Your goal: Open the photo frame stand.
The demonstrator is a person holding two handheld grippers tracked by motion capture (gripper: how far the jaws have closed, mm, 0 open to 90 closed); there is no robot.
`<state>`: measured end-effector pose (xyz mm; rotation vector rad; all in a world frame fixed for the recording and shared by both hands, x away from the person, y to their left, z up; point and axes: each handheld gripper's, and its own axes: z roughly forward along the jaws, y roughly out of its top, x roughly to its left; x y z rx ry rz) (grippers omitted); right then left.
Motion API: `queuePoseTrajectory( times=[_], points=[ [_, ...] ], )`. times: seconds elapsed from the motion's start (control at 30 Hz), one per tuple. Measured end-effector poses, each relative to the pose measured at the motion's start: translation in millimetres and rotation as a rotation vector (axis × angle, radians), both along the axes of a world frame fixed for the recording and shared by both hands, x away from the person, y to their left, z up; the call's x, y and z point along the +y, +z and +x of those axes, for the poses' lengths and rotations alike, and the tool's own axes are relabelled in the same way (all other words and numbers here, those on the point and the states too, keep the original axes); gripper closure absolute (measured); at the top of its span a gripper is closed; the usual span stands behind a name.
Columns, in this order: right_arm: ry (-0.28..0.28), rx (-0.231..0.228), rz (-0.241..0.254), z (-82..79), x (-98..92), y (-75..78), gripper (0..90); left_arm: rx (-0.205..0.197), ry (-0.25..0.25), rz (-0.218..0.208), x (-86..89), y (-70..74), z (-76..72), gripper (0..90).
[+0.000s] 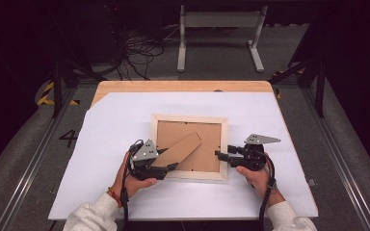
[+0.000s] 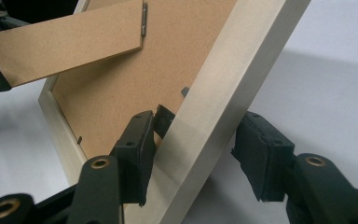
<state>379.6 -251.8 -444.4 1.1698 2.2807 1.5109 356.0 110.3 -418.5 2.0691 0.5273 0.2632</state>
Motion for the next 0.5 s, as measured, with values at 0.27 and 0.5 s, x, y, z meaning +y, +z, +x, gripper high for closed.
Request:
queuePoseTrajectory(
  times=[0.27,0.5],
  points=[
    [0.082,0.065,-0.022,6.3,14.8,-8.4,36.0,0.005,-0.027,-0.029,4.1,-3.3,-2.7,43.3],
    [0.086,0.081,0.055,8.8,8.8,-8.4,44.2,-0.015,-0.038,-0.024,3.3,0.4,-3.6,43.8]
  ],
)
